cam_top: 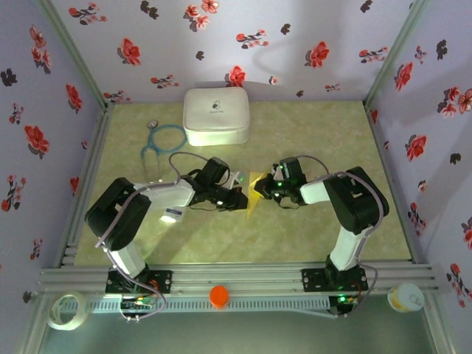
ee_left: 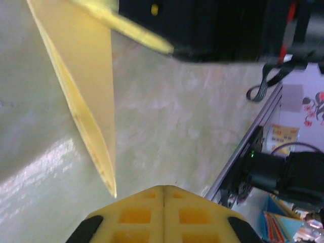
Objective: Fold a paper plane with a square sheet of paper (pick it up from the middle)
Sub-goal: Fold the wing for the fifth time at the center of the table.
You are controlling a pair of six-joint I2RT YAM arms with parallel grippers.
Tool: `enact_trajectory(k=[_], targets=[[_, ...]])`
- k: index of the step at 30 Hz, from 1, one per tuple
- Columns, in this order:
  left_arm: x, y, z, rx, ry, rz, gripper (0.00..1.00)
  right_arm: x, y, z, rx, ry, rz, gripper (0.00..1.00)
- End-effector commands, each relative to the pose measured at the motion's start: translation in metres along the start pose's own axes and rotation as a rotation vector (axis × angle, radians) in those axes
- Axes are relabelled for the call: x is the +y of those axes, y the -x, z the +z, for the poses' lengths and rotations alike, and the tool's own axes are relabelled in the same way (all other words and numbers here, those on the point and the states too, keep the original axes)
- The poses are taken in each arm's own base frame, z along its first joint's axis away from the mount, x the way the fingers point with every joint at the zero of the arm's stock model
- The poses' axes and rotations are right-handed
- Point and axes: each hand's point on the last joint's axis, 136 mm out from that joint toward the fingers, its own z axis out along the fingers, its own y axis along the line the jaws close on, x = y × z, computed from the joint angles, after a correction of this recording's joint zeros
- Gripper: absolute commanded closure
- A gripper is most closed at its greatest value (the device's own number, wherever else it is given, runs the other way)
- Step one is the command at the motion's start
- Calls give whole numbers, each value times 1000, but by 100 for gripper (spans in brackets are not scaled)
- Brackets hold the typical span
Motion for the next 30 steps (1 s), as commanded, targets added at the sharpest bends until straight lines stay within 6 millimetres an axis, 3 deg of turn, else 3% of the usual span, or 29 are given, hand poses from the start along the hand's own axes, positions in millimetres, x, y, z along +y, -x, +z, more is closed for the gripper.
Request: enact_trajectory(k=[1, 8, 18, 30], targets=[[-13, 27, 10, -33, -46, -10, 97, -55, -12, 3, 2, -181, 77, 95], [-9, 38, 31, -5, -65, -46, 98, -55, -12, 3, 2, -180, 81, 95], [10, 35, 53, 31, -24, -67, 99, -55, -12, 2, 1, -181, 82, 95], [55, -11, 58, 132, 137, -73, 100, -61, -14, 2, 7, -199, 83, 96]])
